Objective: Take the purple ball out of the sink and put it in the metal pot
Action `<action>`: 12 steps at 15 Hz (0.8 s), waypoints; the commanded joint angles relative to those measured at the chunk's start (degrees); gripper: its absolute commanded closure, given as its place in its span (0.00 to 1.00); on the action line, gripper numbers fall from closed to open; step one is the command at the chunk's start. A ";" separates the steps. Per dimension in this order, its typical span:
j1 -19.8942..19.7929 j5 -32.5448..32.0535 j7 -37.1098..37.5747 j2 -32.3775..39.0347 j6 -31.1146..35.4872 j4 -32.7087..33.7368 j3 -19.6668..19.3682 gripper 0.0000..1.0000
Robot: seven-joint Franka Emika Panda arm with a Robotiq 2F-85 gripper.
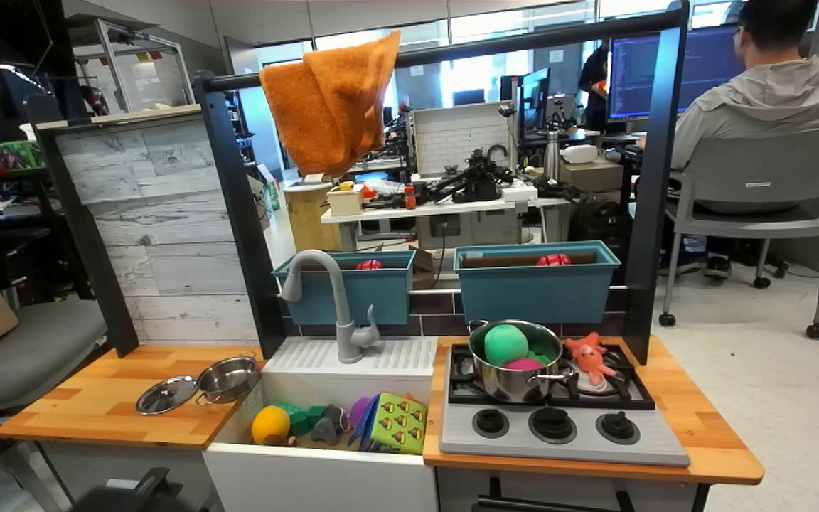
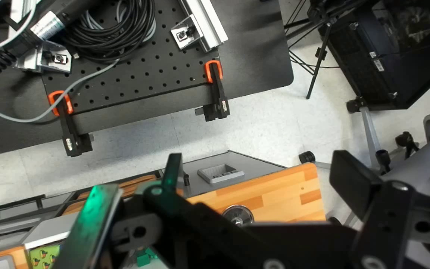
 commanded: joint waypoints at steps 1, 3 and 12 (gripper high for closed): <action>-0.85 0.19 -0.21 0.05 -0.15 0.09 0.74 0.00; -0.85 0.19 -0.21 0.05 -0.15 0.09 0.74 0.00; -3.11 -0.87 -4.25 7.89 5.14 3.30 -1.66 0.00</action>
